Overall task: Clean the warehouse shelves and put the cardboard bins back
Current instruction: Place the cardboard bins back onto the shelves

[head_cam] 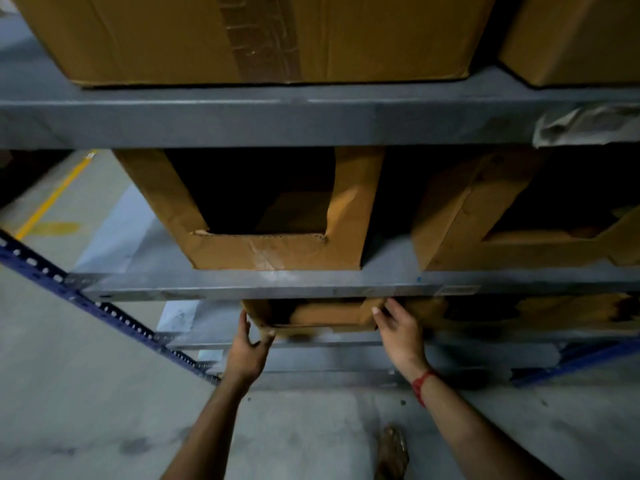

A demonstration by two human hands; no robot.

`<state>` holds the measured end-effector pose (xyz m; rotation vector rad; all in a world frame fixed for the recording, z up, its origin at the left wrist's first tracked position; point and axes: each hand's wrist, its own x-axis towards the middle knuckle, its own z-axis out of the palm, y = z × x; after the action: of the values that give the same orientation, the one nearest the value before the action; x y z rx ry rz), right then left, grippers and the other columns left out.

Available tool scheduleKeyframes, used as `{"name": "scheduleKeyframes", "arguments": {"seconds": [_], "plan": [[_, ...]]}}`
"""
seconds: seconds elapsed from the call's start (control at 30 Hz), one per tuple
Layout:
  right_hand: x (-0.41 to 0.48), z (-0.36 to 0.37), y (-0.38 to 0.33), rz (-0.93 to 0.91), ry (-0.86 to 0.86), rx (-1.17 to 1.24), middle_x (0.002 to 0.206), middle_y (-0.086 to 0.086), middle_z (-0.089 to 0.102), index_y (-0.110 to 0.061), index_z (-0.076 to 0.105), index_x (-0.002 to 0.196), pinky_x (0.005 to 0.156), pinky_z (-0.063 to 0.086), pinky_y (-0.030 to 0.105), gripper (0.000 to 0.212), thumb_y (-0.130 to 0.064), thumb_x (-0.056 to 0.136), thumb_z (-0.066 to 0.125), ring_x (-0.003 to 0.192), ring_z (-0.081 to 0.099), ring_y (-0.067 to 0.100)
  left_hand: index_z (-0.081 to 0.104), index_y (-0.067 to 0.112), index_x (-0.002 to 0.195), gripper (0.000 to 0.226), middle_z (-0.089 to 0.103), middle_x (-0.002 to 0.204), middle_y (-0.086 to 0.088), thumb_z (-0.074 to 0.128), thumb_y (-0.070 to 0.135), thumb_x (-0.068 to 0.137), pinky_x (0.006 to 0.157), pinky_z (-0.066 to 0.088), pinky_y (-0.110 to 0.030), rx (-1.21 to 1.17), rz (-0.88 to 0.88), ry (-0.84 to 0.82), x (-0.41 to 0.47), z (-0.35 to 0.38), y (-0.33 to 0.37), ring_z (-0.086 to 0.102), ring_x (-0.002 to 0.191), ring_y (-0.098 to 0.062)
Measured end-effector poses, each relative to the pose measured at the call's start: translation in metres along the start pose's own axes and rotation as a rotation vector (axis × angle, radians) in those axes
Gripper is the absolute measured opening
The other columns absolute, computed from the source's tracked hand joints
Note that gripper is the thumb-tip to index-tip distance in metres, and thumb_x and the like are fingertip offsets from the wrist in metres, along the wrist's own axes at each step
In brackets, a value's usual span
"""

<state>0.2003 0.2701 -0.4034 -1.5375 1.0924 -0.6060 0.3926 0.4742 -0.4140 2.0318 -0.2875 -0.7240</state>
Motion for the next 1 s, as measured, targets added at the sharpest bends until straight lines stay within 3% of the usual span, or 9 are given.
{"name": "scheduleKeyframes", "arguments": {"seconds": [0.03, 0.1, 0.23, 0.33, 0.43, 0.7, 0.87, 1.0], "plan": [[-0.007, 0.001, 0.001, 0.026, 0.003, 0.064, 0.117, -0.006, 0.06, -0.008, 0.059, 0.126, 0.081, 0.046, 0.004, 0.031, 0.0, 0.095, 0.059, 0.104, 0.062, 0.001, 0.014, 0.026, 0.159, 0.093, 0.032, 0.159, -0.018, 0.074, 0.03, 0.088, 0.11, 0.043, -0.047, -0.014, -0.001, -0.021, -0.006, 0.0, -0.002, 0.039, 0.143, -0.033], [-0.021, 0.002, 0.004, 0.07, -0.014, 0.124, 0.129, -0.003, 0.052, -0.005, 0.043, 0.144, 0.085, 0.044, 0.003, 0.052, 0.003, 0.095, 0.058, 0.116, 0.053, 0.004, 0.011, 0.028, 0.159, 0.091, 0.03, 0.16, -0.014, 0.072, 0.024, 0.091, 0.11, 0.043, -0.049, -0.001, 0.017, -0.047, -0.02, 0.002, -0.004, 0.041, 0.142, -0.032], [-0.05, 0.004, 0.013, 0.066, -0.084, 0.087, 0.148, 0.005, 0.046, -0.016, 0.034, 0.152, 0.112, 0.04, 0.034, 0.064, -0.008, 0.095, 0.063, 0.13, 0.047, 0.012, 0.014, 0.026, 0.159, 0.084, 0.031, 0.161, -0.008, 0.068, 0.022, 0.094, 0.112, 0.042, -0.047, 0.03, 0.085, -0.098, -0.047, 0.007, -0.009, 0.04, 0.142, -0.03], [-0.07, 0.004, 0.021, 0.048, -0.106, 0.014, 0.151, -0.003, 0.043, -0.023, 0.033, 0.153, 0.116, 0.037, 0.038, 0.066, -0.018, 0.095, 0.065, 0.135, 0.044, 0.01, 0.013, 0.029, 0.159, 0.085, 0.027, 0.163, -0.004, 0.068, 0.031, 0.094, 0.111, 0.042, -0.05, 0.086, 0.092, -0.151, -0.062, 0.011, -0.013, 0.041, 0.141, -0.033], [-0.094, 0.002, 0.026, -0.032, -0.084, -0.087, 0.148, -0.016, 0.04, -0.028, 0.035, 0.151, 0.116, 0.032, 0.03, 0.063, -0.026, 0.095, 0.064, 0.139, 0.039, 0.005, 0.014, 0.028, 0.159, 0.084, 0.027, 0.163, -0.004, 0.065, 0.039, 0.094, 0.114, 0.038, -0.049, 0.168, 0.162, -0.167, -0.076, 0.018, -0.013, 0.034, 0.146, -0.029], [-0.146, -0.025, 0.031, -0.026, 0.025, -0.094, 0.156, -0.015, 0.034, -0.038, 0.032, 0.151, 0.116, 0.032, 0.03, 0.067, -0.038, 0.093, 0.065, 0.143, 0.031, 0.002, 0.019, 0.026, 0.159, 0.077, 0.031, 0.161, -0.004, 0.062, 0.04, 0.096, 0.117, 0.034, -0.041, 0.288, 0.304, -0.313, -0.109, 0.049, -0.01, 0.031, 0.148, -0.023], [-0.158, -0.056, 0.025, -0.056, 0.083, -0.039, 0.154, -0.015, 0.04, -0.044, 0.037, 0.145, 0.117, 0.034, 0.031, 0.06, -0.034, 0.093, 0.066, 0.141, 0.036, 0.0, 0.019, 0.032, 0.158, 0.079, 0.034, 0.16, 0.003, 0.065, 0.037, 0.095, 0.113, 0.04, -0.045, 0.218, 0.363, -0.329, -0.129, 0.075, 0.008, 0.037, 0.145, -0.021], [-0.155, -0.081, 0.012, -0.062, 0.178, 0.107, 0.141, -0.018, 0.052, -0.048, 0.044, 0.131, 0.113, 0.041, 0.034, 0.052, -0.021, 0.093, 0.068, 0.131, 0.048, -0.002, 0.031, 0.029, 0.155, 0.071, 0.045, 0.151, 0.008, 0.068, 0.03, 0.094, 0.108, 0.047, -0.043, 0.135, 0.437, -0.314, -0.144, 0.099, 0.038, 0.044, 0.139, -0.015]]}}
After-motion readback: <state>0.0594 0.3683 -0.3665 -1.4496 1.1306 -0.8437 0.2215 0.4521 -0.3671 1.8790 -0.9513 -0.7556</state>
